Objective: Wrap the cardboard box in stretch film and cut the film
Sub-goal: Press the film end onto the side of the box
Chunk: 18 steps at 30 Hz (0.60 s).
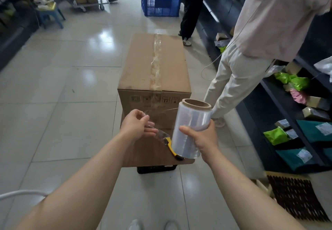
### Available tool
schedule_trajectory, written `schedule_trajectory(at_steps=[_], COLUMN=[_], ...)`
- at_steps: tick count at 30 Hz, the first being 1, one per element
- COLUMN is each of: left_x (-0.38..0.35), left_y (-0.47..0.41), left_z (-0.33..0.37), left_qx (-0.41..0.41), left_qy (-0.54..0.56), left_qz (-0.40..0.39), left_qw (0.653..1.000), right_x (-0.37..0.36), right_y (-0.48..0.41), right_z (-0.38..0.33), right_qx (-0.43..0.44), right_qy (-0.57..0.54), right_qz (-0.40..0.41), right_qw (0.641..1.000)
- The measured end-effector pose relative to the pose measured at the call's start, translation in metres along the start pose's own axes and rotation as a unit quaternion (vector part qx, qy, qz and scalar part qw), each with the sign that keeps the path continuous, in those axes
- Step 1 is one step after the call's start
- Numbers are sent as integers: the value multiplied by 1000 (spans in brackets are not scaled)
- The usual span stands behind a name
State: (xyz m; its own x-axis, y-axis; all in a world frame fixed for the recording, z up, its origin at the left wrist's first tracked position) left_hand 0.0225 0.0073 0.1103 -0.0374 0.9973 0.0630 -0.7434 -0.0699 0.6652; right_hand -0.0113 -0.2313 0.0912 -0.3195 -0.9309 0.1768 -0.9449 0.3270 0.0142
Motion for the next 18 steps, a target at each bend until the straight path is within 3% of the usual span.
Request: schedule_trajectory(at_steps=[12,18], left_x=[13,7], left_y=[-68,-101], left_z=[-18,-31], left_qx=[-86,-63], left_qy=[14,54], left_qz=[166,197], left_qw=[982,977], right_x=[-31,-41], right_y=[-22,-35], right_z=[43,53], right_qx=[68,59], right_qy=[44,57], right_qz=[94,216], right_qw=[992,973])
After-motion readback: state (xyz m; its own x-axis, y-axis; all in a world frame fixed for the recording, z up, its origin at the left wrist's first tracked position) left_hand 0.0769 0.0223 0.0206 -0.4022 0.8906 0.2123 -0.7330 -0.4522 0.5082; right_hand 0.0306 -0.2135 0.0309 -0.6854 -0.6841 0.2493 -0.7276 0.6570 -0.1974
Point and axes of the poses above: each hand's wrist, its own y-axis away from the middle knuckle, its own x-axis out of the back of the hand, z = x × y, the point moved 6 cm from there along -y, towards the middle knuckle, and after that the axes turned 14 degrees about x, right-handed, at the moved point
